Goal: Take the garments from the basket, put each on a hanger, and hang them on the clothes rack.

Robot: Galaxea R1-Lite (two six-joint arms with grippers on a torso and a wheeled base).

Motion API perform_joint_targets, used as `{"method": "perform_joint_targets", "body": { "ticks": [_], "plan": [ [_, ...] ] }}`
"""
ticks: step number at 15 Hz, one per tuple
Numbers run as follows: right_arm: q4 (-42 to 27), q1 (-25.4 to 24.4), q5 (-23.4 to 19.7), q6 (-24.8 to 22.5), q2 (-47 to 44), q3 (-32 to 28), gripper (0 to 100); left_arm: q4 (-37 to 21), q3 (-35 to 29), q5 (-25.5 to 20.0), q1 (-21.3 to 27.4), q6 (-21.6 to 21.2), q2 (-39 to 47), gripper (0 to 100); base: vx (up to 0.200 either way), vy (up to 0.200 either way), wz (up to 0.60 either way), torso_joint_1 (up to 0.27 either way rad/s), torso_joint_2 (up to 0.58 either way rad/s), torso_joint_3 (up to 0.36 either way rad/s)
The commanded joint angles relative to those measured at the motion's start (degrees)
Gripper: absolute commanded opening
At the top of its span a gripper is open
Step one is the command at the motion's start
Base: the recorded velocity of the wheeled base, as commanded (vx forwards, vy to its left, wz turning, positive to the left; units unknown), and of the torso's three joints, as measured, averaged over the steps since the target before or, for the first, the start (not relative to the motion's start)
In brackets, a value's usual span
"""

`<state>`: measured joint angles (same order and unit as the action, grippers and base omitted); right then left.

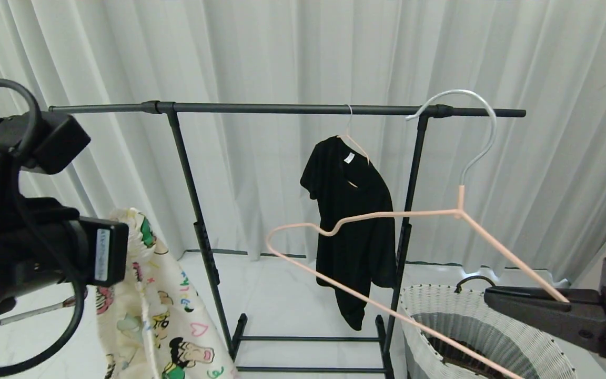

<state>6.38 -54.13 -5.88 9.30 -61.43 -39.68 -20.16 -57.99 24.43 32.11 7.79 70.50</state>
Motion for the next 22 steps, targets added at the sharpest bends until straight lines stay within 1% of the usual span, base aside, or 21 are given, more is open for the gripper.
{"method": "perform_joint_targets", "body": {
  "ticks": [1,2,3,4,5,7,8,10,11,14,18,20,22],
  "plan": [
    [1.45,-3.97,0.08,0.19,-4.58,-0.05,0,-0.05,-5.2,4.57,0.06,6.18,9.39,0,0.0,0.0,0.0,0.0,0.0,0.0],
    [3.29,-5.11,0.08,0.45,-6.42,-0.13,0,-0.05,-7.05,7.3,0.15,10.23,12.65,0,0.0,0.0,0.0,0.0,0.0,0.0],
    [5.23,-5.64,0.16,0.89,-8.01,-0.22,0,-0.05,-8.37,8.88,0.41,12.95,14.4,0,0.0,0.0,0.0,0.0,0.0,0.0],
    [7.34,-5.99,0.16,1.33,-9.68,-0.4,0,-0.05,-9.33,9.67,0.76,15.06,15.63,0,0.0,0.0,0.0,0.0,0.0,0.0],
    [9.01,-6.25,0.16,1.77,-11.08,-0.57,0,-0.05,-9.77,10.29,0.76,16.12,16.69,0,0.0,0.0,0.0,0.0,0.0,0.0],
    [10.5,-6.52,0.16,1.95,-12.58,-1.19,0,-0.05,-10.48,13.01,0.5,17.08,18.8,0,0.0,0.0,0.0,0.0,0.0,0.0],
    [10.5,-6.52,0.16,2.04,-12.66,-1.28,0,-0.05,-10.83,13.54,0.41,17.43,19.24,0,0.0,0.0,0.0,0.0,0.0,0.0],
    [10.94,-6.43,1.04,2.21,-13.98,-1.36,0,-0.05,-11.79,13.63,0.59,18.14,19.68,0,0.0,0.0,0.0,0.0,0.0,0.0],
    [12.52,-6.43,2.1,2.48,-15.04,-1.28,0,-0.05,-11.79,13.54,0.59,18.14,19.68,0,0.0,0.0,0.0,0.0,0.0,0.0],
    [20.69,-6.52,5.26,4.76,-19.61,-1.8,0,-0.05,-11.97,13.63,0.59,18.14,19.59,0,0.0,0.0,0.0,0.0,0.0,0.0],
    [21.49,-8.28,5.61,5.55,-21.1,-3.12,0,1.09,-12.59,13.54,0.76,18.14,19.59,0,0.0,0.0,0.0,0.0,0.0,0.0],
    [22.01,-8.28,5.79,6.17,-22.33,-3.74,0,1.09,-12.59,13.54,1.99,18.4,19.24,0,0.0,0.0,0.0,0.0,0.0,0.0],
    [24.56,-8.45,6.32,6.34,-23.91,-3.91,0,1.09,-12.59,13.63,4.1,19.1,18.62,0,0.0,0.0,0.0,0.0,0.0,0.0]
  ]
}}
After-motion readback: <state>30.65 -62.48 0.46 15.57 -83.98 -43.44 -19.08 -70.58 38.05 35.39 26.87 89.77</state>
